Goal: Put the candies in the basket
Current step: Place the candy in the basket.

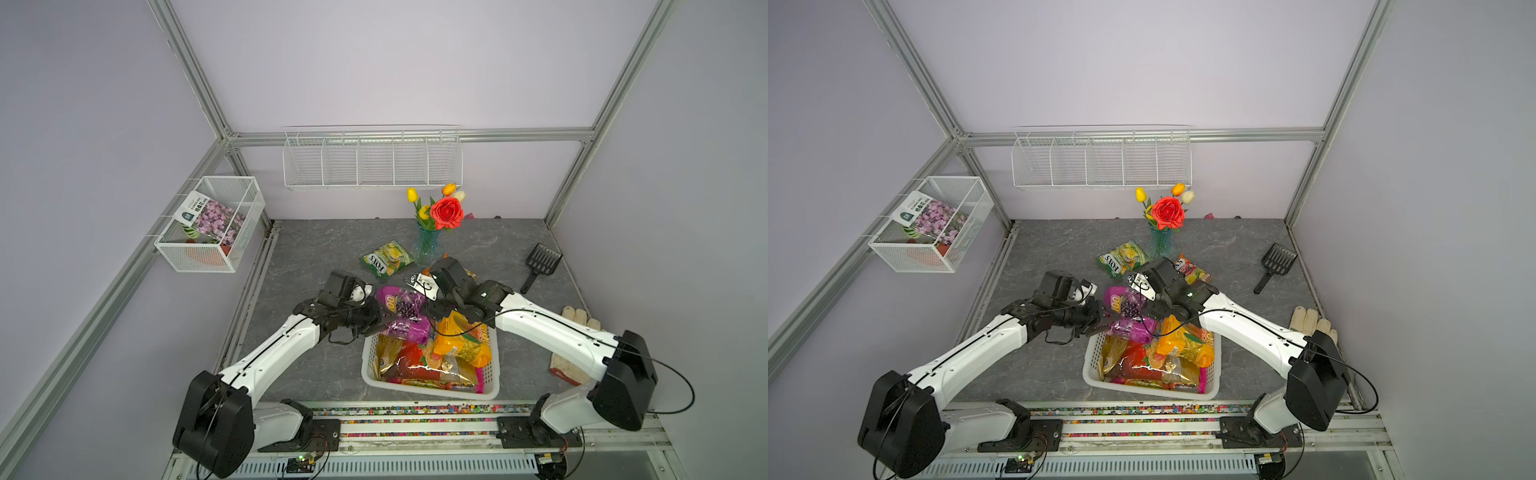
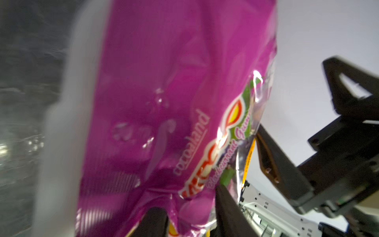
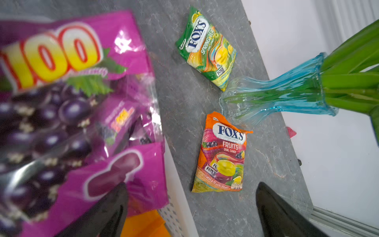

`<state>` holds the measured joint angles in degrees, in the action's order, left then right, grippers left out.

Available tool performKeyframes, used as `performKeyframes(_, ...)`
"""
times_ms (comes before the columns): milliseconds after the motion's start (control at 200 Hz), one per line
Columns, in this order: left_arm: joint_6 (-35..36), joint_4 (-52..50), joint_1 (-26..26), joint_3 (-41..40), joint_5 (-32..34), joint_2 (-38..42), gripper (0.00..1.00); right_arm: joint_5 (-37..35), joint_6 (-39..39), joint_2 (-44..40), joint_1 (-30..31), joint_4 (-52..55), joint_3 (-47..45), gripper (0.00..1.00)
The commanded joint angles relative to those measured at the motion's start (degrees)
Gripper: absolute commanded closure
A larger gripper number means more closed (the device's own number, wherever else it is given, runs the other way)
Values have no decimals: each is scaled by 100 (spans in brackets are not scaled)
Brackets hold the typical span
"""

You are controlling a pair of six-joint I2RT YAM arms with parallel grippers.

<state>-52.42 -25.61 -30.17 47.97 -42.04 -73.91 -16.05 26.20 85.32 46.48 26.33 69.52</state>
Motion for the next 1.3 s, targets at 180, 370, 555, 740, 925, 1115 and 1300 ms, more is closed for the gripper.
performKeyframes(180, 1669, -1810, -204, 1374, -186, -302, 38, 106, -223, -477, -16, 71, 102, 2)
performKeyframes(370, 2248, -2507, 485, 1935, 574, -112, 34, 54, -650, -876, -25, 164, -4, 1)
performKeyframes(555, 2432, -2217, 1000, 1762, 801, -163, 34, -558, -1988, -1323, -408, -113, -303, 1)
performKeyframes(740, 2354, -1532, 981, 1678, 7, -706, 31, 449, -3700, -1465, -1527, 111, -642, 2)
performKeyframes(925, 2532, -1456, 674, 1765, -221, -1241, 30, 1379, -5231, -1168, -2834, 205, -974, 10)
performKeyframes(1115, 2755, -1646, 469, 1884, -147, -1672, 30, 3231, -6204, -366, -4072, -468, -1383, 24)
performKeyframes(1300, 2776, -1479, 468, 2077, -78, -1878, 31, 3993, -6424, 545, -4409, -1329, -1449, 26)
